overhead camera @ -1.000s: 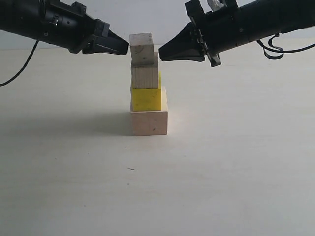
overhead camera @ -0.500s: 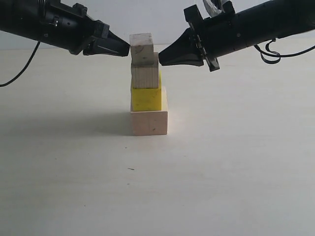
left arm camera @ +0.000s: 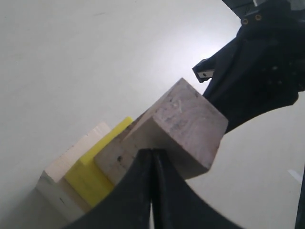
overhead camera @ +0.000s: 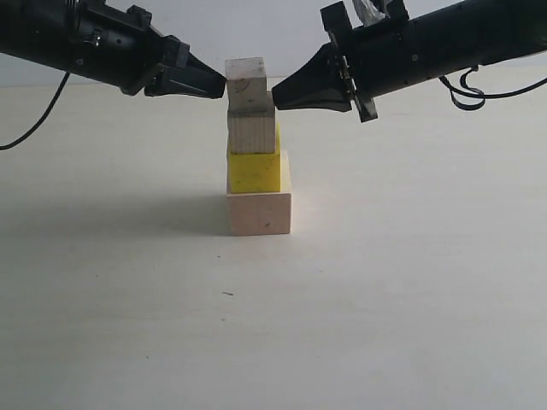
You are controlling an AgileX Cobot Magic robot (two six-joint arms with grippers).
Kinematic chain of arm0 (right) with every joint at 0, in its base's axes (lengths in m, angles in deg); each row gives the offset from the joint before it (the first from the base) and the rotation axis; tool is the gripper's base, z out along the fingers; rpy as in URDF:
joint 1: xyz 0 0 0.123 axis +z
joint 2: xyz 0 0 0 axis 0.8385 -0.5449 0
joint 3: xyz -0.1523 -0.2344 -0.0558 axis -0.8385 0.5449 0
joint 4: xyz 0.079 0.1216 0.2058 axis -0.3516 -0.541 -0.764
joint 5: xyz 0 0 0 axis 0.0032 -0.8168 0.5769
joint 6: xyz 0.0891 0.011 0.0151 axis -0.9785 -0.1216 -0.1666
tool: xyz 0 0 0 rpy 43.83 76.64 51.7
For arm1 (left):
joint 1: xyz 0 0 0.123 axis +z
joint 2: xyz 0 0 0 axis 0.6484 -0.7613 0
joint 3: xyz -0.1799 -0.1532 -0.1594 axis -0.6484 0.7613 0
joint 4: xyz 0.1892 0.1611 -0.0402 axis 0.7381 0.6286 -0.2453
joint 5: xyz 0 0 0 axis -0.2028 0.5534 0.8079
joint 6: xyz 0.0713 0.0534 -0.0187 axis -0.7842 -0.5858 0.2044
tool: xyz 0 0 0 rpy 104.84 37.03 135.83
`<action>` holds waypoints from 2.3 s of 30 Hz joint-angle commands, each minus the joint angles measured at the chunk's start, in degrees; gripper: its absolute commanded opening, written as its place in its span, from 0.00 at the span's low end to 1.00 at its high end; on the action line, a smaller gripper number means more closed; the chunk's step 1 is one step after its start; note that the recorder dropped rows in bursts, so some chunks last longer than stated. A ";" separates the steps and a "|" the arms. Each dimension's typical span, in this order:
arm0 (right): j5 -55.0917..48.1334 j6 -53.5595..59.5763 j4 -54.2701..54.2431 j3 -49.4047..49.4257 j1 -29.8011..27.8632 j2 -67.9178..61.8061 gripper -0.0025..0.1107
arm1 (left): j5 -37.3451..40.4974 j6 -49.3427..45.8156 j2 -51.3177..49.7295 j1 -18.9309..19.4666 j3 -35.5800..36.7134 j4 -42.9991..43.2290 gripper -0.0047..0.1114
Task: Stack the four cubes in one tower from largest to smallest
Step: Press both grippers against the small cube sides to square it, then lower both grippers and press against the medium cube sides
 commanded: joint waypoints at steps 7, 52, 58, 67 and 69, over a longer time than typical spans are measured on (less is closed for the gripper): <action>0.80 1.88 -0.05 -0.51 2.61 0.13 0.02 | 0.47 -0.45 -0.37 -0.22 -0.01 -0.65 0.04; 5.94 -3.72 6.58 -0.51 -1.39 1.10 0.02 | -0.12 -0.03 -0.37 0.52 -0.01 1.13 0.04; 5.94 -3.23 6.48 -0.51 -1.39 0.99 0.02 | -0.44 2.60 -0.37 0.55 -0.01 5.52 0.04; 5.27 -2.64 4.76 -0.51 -1.39 -1.41 0.02 | -1.46 4.30 -0.51 0.55 -0.01 7.91 0.04; 4.83 -2.64 4.08 -0.51 -1.39 -1.99 0.02 | -1.35 4.28 -0.51 0.55 -0.01 7.91 0.04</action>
